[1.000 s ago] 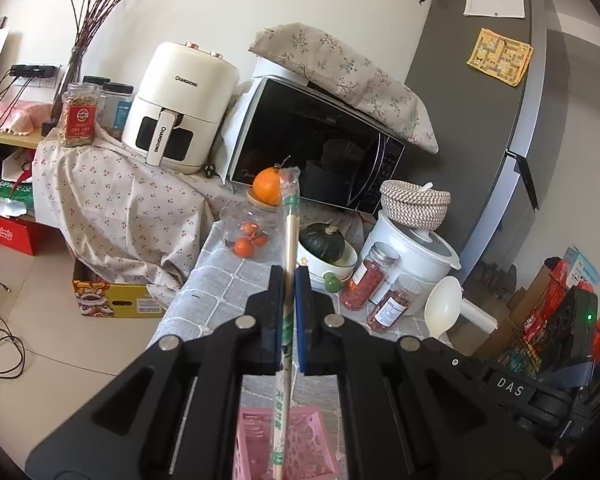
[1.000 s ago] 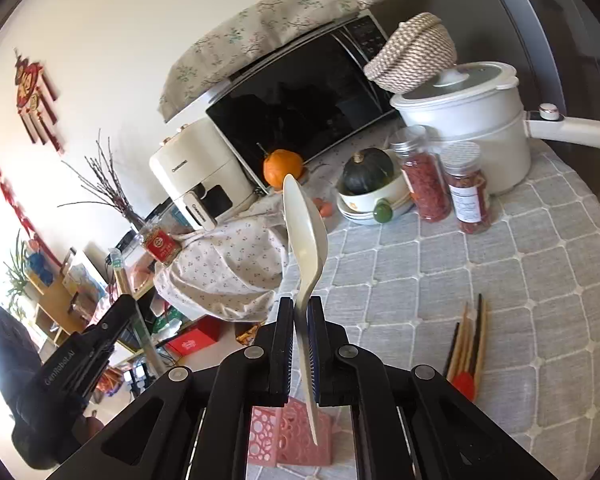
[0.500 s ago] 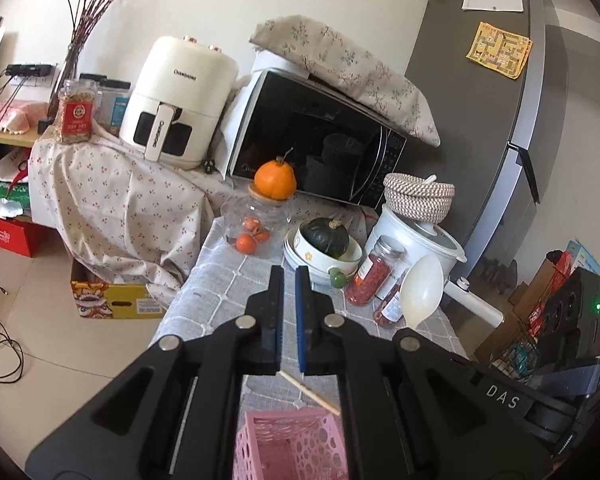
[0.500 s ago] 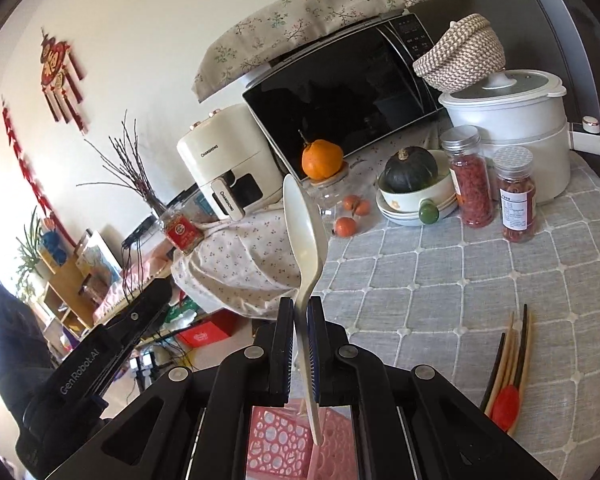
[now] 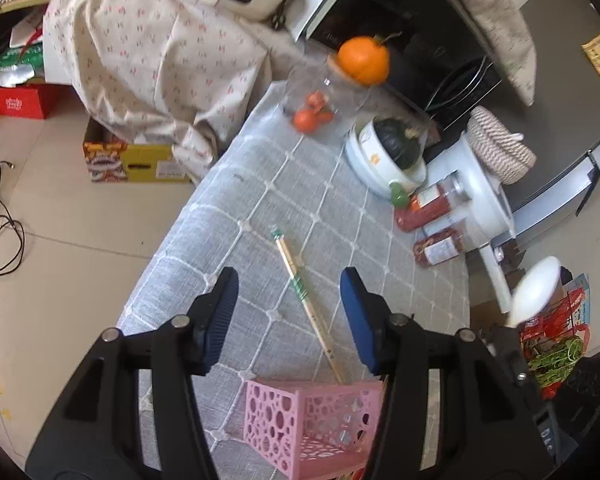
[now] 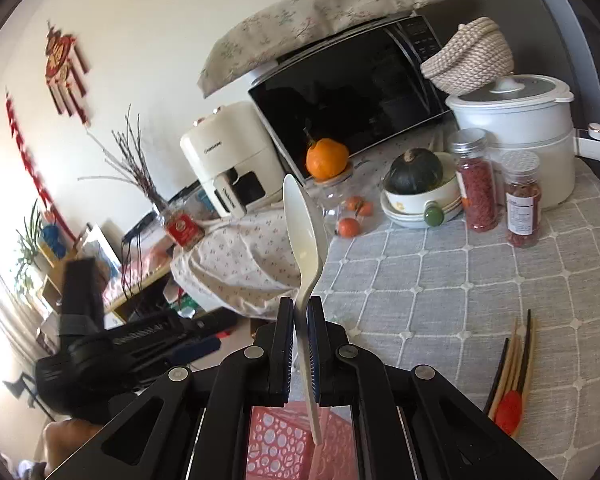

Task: Organize utensils
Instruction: 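Lift the white spoon with the right tool and carry it over the pink holder, then lower the wrapped chopsticks into the pink holder with the left tool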

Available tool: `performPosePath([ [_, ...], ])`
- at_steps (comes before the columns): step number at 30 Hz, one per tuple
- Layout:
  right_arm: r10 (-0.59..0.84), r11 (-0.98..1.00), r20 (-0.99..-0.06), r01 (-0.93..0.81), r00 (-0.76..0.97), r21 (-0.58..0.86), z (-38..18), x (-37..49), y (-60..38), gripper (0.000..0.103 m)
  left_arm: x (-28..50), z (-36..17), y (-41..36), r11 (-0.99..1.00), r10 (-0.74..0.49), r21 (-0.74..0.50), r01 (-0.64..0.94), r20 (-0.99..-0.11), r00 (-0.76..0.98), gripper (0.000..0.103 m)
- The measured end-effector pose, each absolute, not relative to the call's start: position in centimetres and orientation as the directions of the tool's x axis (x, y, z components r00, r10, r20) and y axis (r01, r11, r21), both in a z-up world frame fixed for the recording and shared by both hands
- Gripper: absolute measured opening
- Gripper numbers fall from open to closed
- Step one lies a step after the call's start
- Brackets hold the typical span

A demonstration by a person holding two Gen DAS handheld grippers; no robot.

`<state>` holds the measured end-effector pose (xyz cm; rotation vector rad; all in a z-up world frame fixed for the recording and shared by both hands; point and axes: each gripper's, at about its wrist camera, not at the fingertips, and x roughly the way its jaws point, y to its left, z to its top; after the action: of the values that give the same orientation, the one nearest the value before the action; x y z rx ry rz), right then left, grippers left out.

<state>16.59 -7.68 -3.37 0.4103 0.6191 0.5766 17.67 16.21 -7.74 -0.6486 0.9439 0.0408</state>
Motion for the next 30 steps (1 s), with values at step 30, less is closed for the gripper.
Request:
performPosePath([
  [30, 0.589, 0.790, -0.501, -0.320, 0.634, 0.523, -4.9, 17.8, -9.8, 0.007, 31.4, -15.9, 9.1, 0.965, -0.252, -0.256, -0.053, -0.965, 0.074, 0.020],
])
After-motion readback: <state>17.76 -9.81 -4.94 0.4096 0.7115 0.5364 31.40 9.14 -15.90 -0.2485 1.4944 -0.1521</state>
